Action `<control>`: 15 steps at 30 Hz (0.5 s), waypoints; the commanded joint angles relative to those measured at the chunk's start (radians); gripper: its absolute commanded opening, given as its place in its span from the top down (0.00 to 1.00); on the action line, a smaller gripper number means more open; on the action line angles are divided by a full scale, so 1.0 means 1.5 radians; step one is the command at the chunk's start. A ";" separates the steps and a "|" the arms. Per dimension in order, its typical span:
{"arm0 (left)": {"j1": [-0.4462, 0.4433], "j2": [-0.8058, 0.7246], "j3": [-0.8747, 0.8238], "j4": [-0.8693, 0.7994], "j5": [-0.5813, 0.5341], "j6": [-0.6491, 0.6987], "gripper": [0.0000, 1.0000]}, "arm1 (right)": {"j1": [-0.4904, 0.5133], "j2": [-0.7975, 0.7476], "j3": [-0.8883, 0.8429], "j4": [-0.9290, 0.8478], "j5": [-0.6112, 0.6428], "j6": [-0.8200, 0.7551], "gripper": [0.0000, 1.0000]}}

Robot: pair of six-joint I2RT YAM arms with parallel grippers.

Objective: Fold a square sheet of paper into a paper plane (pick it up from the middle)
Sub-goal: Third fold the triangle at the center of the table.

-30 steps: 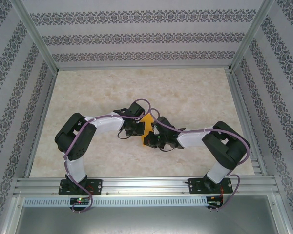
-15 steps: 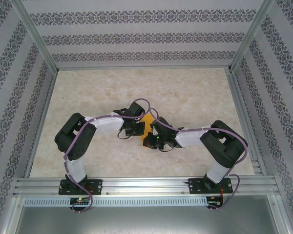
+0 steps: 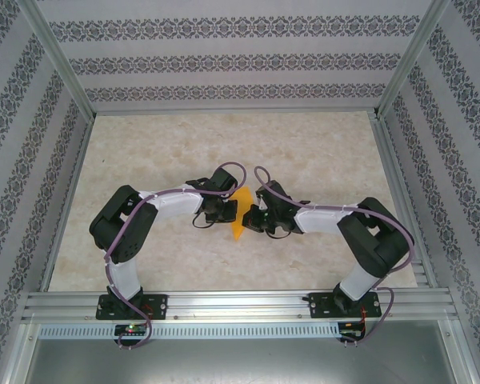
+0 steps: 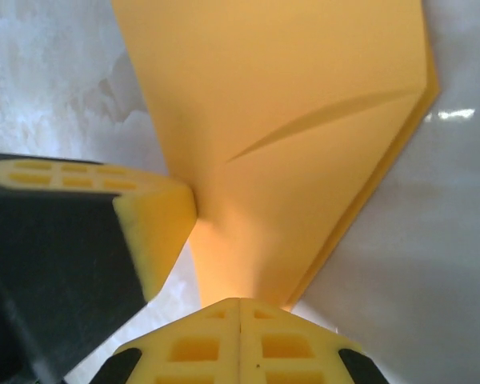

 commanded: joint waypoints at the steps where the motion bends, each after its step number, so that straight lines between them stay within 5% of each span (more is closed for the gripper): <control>1: 0.002 0.060 -0.036 -0.078 -0.074 0.012 1.00 | -0.006 0.036 0.024 0.032 -0.009 -0.014 1.00; 10: 0.002 -0.002 -0.019 -0.053 -0.046 0.020 1.00 | -0.006 0.060 0.007 0.049 -0.012 0.012 1.00; 15: 0.001 -0.104 -0.053 -0.015 -0.040 -0.027 0.88 | 0.018 0.041 -0.008 0.047 0.005 0.050 1.00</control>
